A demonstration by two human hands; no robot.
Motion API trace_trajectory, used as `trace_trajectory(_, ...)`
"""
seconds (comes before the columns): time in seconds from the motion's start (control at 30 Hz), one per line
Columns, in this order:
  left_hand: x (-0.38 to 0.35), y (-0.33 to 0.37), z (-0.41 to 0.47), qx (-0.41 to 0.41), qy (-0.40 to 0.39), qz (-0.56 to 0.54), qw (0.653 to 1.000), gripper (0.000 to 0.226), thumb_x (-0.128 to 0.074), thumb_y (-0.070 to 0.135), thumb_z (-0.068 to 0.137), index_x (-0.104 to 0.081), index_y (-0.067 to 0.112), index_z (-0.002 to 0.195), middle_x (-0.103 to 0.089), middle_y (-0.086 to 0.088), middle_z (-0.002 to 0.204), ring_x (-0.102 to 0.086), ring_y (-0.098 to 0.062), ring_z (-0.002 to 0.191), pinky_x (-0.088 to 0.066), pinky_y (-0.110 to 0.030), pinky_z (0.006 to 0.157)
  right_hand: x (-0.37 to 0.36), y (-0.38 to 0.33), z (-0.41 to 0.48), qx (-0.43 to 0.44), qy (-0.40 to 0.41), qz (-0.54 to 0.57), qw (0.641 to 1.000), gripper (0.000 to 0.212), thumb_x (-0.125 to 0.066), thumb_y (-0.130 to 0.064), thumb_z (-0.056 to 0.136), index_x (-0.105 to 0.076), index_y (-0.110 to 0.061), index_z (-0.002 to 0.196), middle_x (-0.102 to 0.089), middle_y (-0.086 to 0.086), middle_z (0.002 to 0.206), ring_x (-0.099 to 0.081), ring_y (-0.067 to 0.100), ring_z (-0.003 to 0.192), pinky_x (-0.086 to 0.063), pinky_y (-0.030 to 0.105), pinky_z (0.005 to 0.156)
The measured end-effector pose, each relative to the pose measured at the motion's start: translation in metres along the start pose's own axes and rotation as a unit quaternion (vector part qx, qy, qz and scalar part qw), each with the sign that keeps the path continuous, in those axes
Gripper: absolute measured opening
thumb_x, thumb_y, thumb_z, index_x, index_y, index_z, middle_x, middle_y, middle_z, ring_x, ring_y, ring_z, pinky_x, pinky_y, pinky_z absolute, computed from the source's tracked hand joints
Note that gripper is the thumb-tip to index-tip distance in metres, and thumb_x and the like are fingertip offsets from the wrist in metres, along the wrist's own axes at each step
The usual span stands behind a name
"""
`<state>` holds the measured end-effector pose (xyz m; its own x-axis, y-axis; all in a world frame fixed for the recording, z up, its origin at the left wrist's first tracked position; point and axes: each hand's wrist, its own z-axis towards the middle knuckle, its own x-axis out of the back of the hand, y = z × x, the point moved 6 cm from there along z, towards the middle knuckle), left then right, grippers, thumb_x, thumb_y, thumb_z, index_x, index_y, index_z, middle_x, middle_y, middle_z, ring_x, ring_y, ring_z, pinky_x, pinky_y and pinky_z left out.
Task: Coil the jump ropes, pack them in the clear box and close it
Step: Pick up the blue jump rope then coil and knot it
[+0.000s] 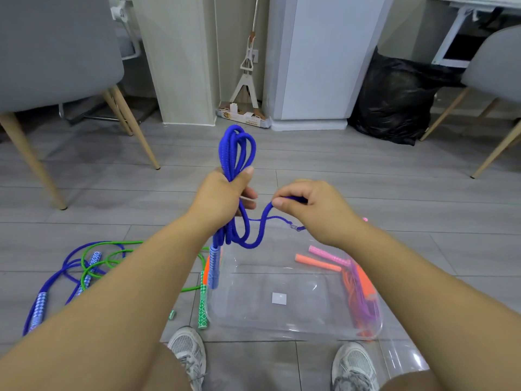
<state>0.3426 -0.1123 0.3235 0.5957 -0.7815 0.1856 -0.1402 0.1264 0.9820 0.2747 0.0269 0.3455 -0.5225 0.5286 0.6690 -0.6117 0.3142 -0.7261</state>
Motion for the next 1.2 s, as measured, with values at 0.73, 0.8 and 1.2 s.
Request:
trace_trajectory(0.73, -0.002, -0.002, -0.005, 0.051, -0.023, -0.166, 0.985, 0.032, -0.057, 0.032, 0.092, -0.041, 0.016, 0.070, -0.037, 0.005, 0.043, -0.034, -0.010, 0.037, -0.040, -0.024, 0.046, 0.026, 0.050, -0.006, -0.080, 0.102, 0.016, 0.992, 0.017, -0.066, -0.028, 0.084, -0.059, -0.029, 0.069, -0.057, -0.002, 0.063, -0.047, 0.004, 0.056, -0.035, 0.009, 0.047)
trace_trajectory(0.8, 0.010, -0.001, -0.002, 0.053, 0.002, -0.200, 0.978, 0.034, -0.058, 0.031, 0.092, -0.040, 0.016, 0.068, -0.035, 0.005, 0.044, -0.032, -0.010, 0.037, -0.038, -0.023, 0.044, 0.036, 0.067, -0.011, -0.103, 0.119, 0.019, 0.987, 0.015, -0.065, -0.026, 0.086, -0.061, -0.027, 0.071, -0.056, -0.004, 0.061, -0.047, 0.002, 0.056, -0.036, 0.010, 0.052)
trace_trajectory(1.2, 0.001, -0.012, 0.003, 0.062, 0.009, -0.173, 0.983, 0.045, -0.074, 0.029, 0.079, -0.041, 0.014, 0.052, -0.035, 0.000, 0.044, -0.032, -0.017, 0.042, -0.035, -0.031, 0.053, 0.017, 0.025, 0.007, -0.050, 0.158, 0.148, 0.975, 0.025, -0.050, -0.011, 0.094, -0.065, -0.018, 0.112, -0.044, -0.003, 0.077, -0.041, 0.010, 0.062, -0.037, 0.028, 0.070)
